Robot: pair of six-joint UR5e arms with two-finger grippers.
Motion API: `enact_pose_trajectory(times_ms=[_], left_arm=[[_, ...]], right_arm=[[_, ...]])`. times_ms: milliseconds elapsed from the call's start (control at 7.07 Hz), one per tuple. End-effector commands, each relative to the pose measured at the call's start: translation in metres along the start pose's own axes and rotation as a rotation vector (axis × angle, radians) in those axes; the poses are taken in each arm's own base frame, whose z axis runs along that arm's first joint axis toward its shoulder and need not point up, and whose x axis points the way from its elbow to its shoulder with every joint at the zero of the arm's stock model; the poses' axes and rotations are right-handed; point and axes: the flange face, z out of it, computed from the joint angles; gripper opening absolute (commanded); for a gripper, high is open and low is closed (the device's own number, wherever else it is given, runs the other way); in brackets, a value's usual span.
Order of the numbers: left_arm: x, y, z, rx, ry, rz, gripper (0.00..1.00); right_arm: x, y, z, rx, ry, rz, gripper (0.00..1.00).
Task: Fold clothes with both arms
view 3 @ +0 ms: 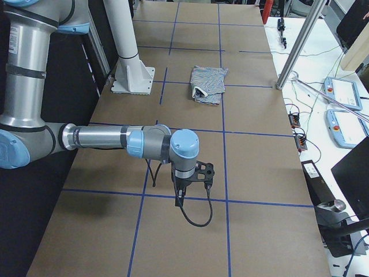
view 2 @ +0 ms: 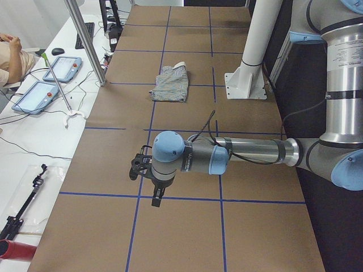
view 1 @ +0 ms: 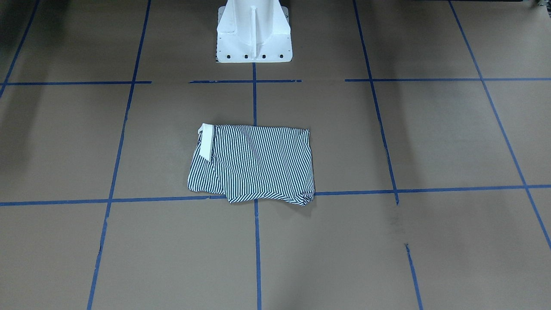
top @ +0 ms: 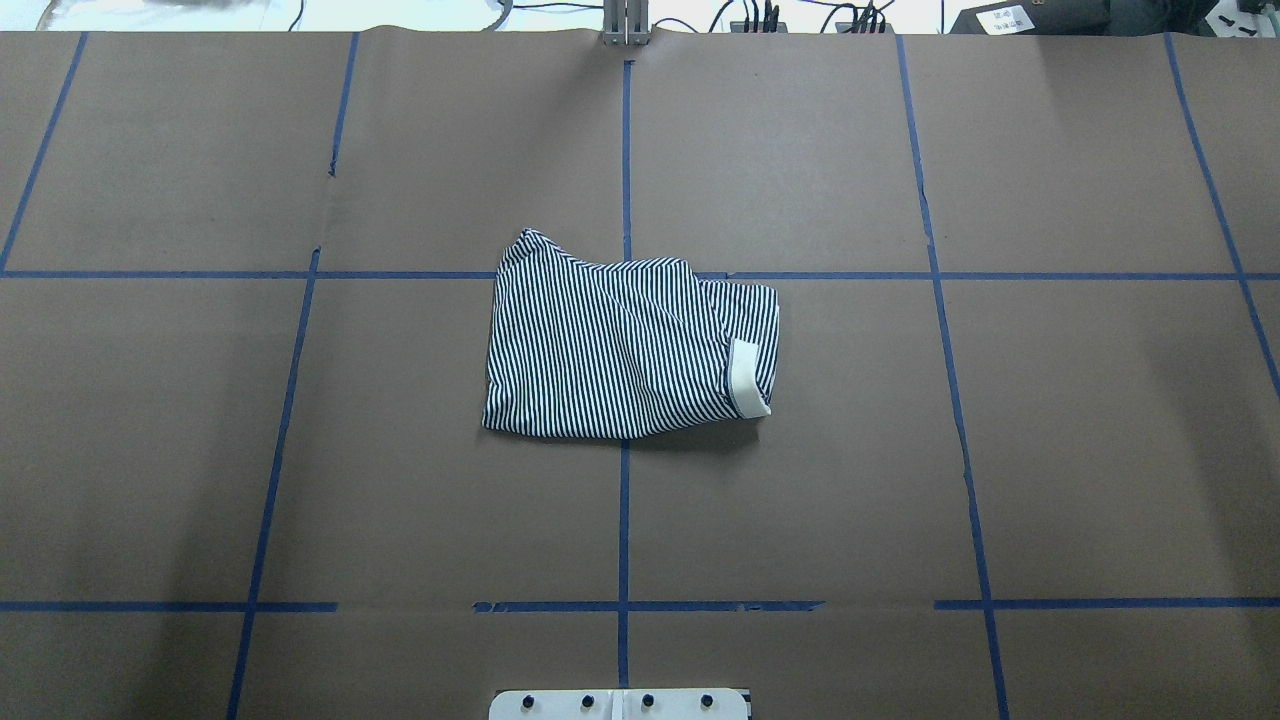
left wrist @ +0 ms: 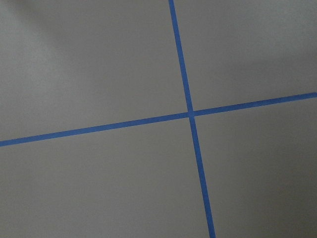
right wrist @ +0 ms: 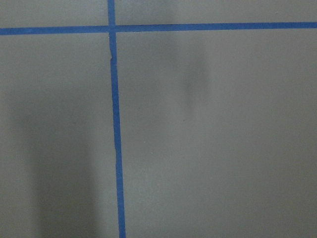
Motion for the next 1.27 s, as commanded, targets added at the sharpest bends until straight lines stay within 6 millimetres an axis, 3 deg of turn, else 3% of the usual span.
enact_pose_trajectory(times_ms=[0, 142, 425, 708, 1132], left_arm=[[0.007, 0.000, 0.010, -0.021, 0.006, 0.018, 1.00], [0.018, -0.003, 0.023, -0.048, 0.017, 0.044, 1.00], [0.020, -0.001, 0.030, -0.065, 0.020, 0.044, 1.00], [0.021, -0.002, 0.029, -0.059, 0.026, 0.047, 1.00], [0.024, -0.003, 0.025, -0.057, 0.027, 0.048, 1.00]], right_arm=[[0.004, 0.001, 0.005, -0.013, 0.032, 0.001, 1.00], [0.004, 0.001, 0.004, -0.012, 0.030, 0.000, 1.00], [0.003, 0.000, 0.006, -0.017, 0.027, -0.006, 1.00], [0.006, 0.001, 0.015, -0.033, 0.015, -0.001, 1.00], [0.003, -0.002, 0.012, -0.022, 0.017, -0.010, 1.00]])
